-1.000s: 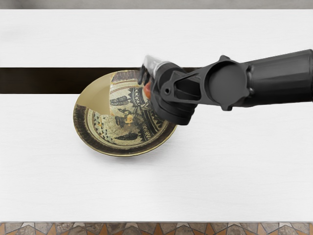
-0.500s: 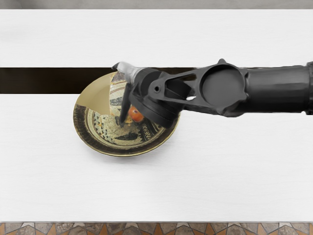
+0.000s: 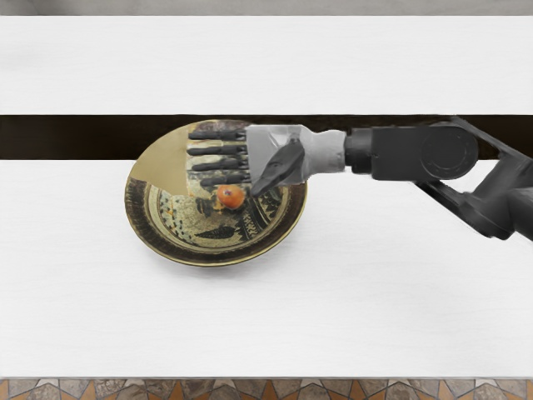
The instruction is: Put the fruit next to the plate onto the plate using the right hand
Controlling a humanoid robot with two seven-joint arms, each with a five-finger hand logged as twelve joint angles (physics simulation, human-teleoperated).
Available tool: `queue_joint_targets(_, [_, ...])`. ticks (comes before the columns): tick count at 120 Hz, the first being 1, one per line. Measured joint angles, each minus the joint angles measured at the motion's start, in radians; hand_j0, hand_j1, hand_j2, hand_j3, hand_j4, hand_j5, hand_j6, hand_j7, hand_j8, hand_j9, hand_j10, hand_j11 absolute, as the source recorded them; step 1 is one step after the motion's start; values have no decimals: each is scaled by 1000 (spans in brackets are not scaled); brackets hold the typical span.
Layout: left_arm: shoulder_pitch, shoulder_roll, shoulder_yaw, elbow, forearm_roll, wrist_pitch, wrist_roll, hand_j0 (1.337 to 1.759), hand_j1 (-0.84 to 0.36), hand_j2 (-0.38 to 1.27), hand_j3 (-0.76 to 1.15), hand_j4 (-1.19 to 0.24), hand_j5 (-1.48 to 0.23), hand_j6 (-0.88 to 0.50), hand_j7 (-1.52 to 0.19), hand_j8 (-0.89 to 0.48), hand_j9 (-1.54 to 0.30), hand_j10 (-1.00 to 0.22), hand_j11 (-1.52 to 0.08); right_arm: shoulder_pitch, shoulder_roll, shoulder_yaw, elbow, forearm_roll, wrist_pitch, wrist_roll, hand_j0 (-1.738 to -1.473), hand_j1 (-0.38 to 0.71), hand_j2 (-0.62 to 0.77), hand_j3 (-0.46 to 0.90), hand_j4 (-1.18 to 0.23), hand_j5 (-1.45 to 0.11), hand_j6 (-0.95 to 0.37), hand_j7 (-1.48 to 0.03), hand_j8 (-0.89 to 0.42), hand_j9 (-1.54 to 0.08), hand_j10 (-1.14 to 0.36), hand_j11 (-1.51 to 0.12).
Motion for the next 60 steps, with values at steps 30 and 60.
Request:
queue_joint_targets(30, [0,0,0,0,0,0,0,1658,349,0,0,-1,0,-1,0,-1,0,0,0,-145,-431,-38,35,158,62,0,-1658,-348,1,0,0,-3,1,-3,1,-3,0,-3])
queue_joint_targets(60, [-2,0,1,0,0,0,0,1658,349,0,0,-1,0,-1,0,-1,0,0,0,-203,-637,-40,38,210,68,0,-1658,-349,1,0,0,0,5,-1,4,0,2,-1])
